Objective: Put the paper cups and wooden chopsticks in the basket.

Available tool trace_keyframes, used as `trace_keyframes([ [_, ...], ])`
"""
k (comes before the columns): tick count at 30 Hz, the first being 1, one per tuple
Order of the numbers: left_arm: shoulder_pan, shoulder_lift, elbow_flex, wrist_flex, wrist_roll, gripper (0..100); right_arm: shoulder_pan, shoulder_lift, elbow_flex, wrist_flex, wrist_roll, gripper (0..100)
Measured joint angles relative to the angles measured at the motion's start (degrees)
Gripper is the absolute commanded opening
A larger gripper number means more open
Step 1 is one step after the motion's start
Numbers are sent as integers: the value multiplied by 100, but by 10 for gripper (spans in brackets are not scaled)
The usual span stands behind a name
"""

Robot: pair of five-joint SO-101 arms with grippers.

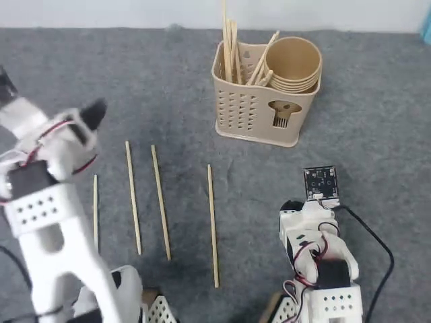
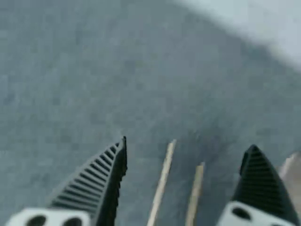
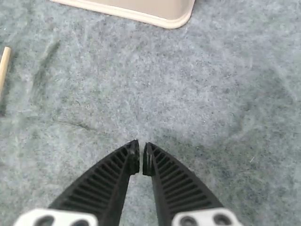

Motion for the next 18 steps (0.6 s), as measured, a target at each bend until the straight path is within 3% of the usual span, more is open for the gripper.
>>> trace_keyframes([
  [5,-264,835,835,457,-765,238,0,0,0,0,0,30],
  [10,-325,1046,1600,149,-870,119,0,0,0,0,0,30],
  [18,-431,1222,2365,-651,-897,223,0,0,0,0,0,30],
])
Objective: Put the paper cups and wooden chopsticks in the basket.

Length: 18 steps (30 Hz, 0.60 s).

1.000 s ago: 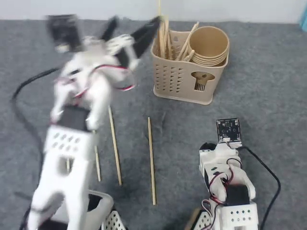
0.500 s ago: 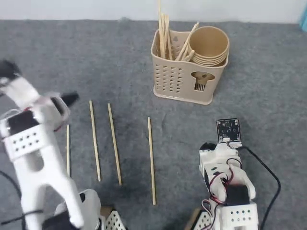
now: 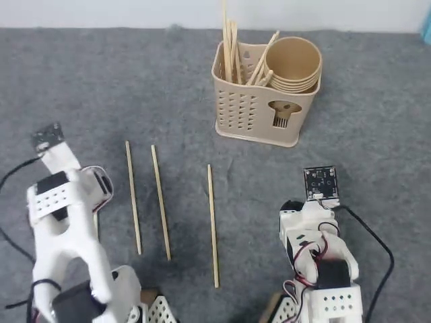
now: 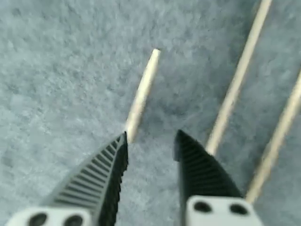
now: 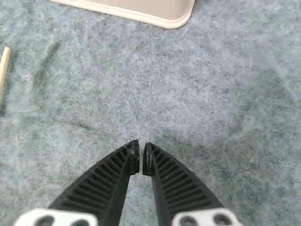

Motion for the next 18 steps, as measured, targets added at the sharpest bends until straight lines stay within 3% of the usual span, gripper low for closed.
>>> trace_keyframes([
  [12,-396,1222,26,-949,-9,244,0,0,0,0,0,30],
  [15,-404,1547,0,-1143,-26,164,0,0,0,0,0,30],
  [18,-360,1591,-62,-1134,-26,0,0,0,0,0,0,30],
])
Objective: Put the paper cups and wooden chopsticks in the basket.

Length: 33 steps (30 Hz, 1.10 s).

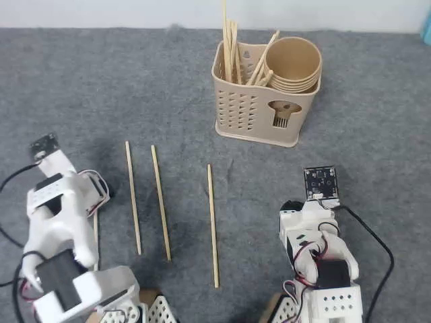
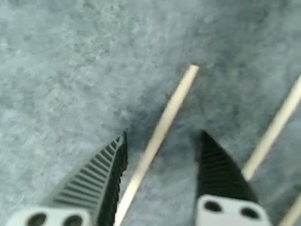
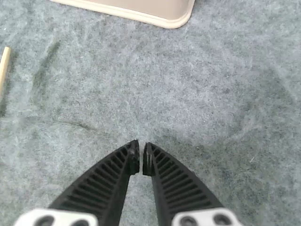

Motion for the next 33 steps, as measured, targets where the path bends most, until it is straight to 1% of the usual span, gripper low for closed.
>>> trace_keyframes([
  [2,26,-9,-26,-9,-26,24,0,0,0,0,0,30],
  [6,18,0,-79,-9,-299,11,0,0,0,0,0,30],
  [8,9,9,-79,9,-316,11,0,0,0,0,0,30],
  [10,0,-44,-114,255,-369,11,0,0,0,0,0,30],
  [13,0,-519,-149,782,-545,11,0,0,0,0,0,30],
  [16,-9,-1389,-149,1196,-633,12,0,0,0,0,-53,30],
  [20,-26,-2884,273,1240,-624,12,0,0,0,0,-70,30],
  [22,-26,-3692,774,941,-360,12,-35,0,-9,0,-70,30],
  [27,-53,-5811,2593,-237,422,12,-176,-9,-290,0,-70,30],
  [30,-44,-7015,3525,-378,738,12,-193,-18,-642,0,-70,29],
  [33,-44,-8123,4018,-316,809,12,-589,-44,-1020,0,-70,29],
])
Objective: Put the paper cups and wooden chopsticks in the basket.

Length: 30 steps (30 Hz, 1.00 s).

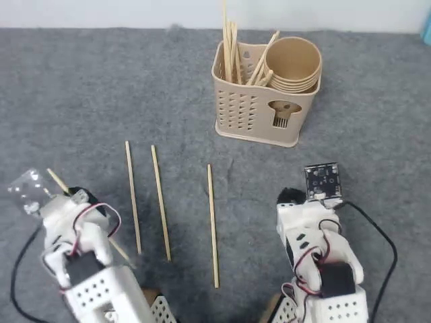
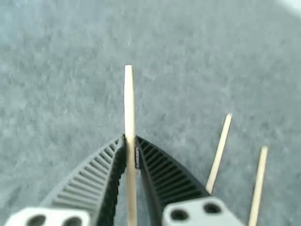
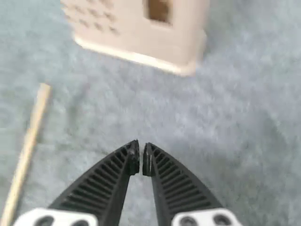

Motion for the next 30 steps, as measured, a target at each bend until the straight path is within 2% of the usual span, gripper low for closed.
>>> trace_keyframes([
  [4,0,-1301,290,501,26,12,-598,316,-633,0,0,29],
  [8,-62,-1486,290,615,70,12,-1011,1547,-1574,0,-88,33],
  [16,-62,-1486,281,615,35,12,-2268,5512,-3648,-62,-607,35],
  [18,-62,-1486,281,615,35,12,-2382,6549,-4167,-185,-765,42],
  [23,-62,-1486,299,615,44,12,-2418,8923,-5503,-369,-826,128],
  [30,123,-1486,369,615,53,12,-2435,11165,-7068,-387,-826,116],
])
